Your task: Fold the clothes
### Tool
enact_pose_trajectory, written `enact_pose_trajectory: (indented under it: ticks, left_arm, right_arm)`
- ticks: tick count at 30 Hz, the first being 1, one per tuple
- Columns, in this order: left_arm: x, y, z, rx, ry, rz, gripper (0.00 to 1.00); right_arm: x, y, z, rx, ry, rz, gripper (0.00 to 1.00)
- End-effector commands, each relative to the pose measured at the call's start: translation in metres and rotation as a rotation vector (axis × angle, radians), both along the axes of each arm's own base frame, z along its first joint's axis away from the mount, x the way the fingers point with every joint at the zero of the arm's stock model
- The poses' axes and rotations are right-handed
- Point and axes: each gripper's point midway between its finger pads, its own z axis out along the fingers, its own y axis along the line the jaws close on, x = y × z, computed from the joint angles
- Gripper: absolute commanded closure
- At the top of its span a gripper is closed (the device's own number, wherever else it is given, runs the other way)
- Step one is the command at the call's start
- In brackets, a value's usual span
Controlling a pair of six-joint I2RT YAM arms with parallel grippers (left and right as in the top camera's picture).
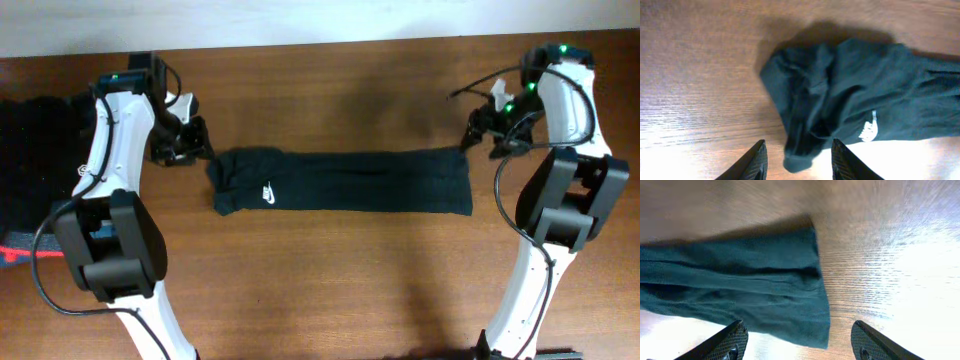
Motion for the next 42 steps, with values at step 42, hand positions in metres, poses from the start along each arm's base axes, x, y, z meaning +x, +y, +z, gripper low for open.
enact_pose_trajectory:
  ticks: [42]
  left_arm:
    - [-0.021,0.001,-0.081,-0.061,0.075,0.058,0.41]
  right_arm:
    - [0.011,0.035,0.042,-0.047,-0.113,0.125,0.25]
